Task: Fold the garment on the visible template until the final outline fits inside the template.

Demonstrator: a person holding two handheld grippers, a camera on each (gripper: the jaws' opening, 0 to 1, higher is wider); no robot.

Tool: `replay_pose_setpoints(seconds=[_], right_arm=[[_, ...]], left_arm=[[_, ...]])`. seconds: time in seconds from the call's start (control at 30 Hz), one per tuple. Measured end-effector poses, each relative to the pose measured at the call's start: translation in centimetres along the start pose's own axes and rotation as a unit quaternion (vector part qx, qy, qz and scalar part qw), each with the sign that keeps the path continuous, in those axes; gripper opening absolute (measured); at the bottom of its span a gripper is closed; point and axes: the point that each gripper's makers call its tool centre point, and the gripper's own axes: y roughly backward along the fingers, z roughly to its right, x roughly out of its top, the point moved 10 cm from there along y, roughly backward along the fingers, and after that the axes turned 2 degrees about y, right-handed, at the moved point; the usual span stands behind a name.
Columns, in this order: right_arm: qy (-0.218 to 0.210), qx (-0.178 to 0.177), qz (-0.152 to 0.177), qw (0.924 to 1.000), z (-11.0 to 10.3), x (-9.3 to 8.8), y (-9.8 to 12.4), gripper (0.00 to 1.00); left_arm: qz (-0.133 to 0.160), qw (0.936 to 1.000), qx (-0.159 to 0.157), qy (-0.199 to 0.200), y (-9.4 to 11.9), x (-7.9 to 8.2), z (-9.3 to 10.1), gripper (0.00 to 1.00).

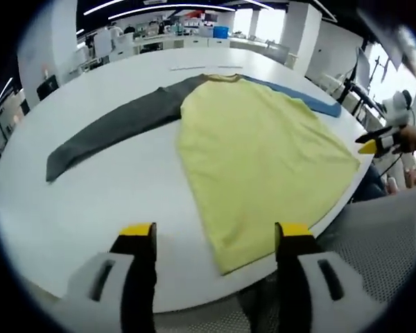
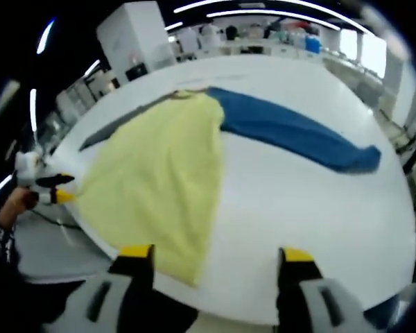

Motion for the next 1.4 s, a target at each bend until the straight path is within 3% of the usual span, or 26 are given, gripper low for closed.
replay_pose_setpoints(seconds=[0.4, 0.57, 0.77, 0.93, 1.17, 1.4], right_arm=[[-0.051, -0.025, 0.061, 0.9965, 4.5, 2.4, -0.1, 0.80], [-0.044, -0.049, 0.090, 0.9938, 6.7, 4.0, -0.2, 0.79], [-0.067, -0.086, 0.101, 0.9889, 9.8, 5.0, -0.4, 0.75], [-0.096, -0.126, 0.097, 0.9826, 13.4, 5.6, -1.0, 0.69], [-0.133, -0.166, 0.093, 0.9727, 16.1, 6.1, -1.8, 0.51], [-0.162, -0.195, 0.089, 0.9632, 17.4, 6.4, -2.7, 0.37]], left_arm=[[0.048, 0.9988, -0.003, -0.014, 0.0, 1.2, -0.4, 0.99], [0.049, 0.9986, -0.003, -0.022, -0.1, 1.4, -0.5, 0.99], [0.054, 0.9982, -0.003, -0.026, 0.1, 1.8, -0.4, 0.99], [0.061, 0.9978, -0.004, -0.026, 0.1, 2.0, -0.5, 0.99], [0.059, 0.9975, 0.004, -0.038, 0.3, 2.1, -0.6, 0.99], [0.066, 0.9971, 0.010, -0.037, 0.4, 2.2, -0.9, 0.99]])
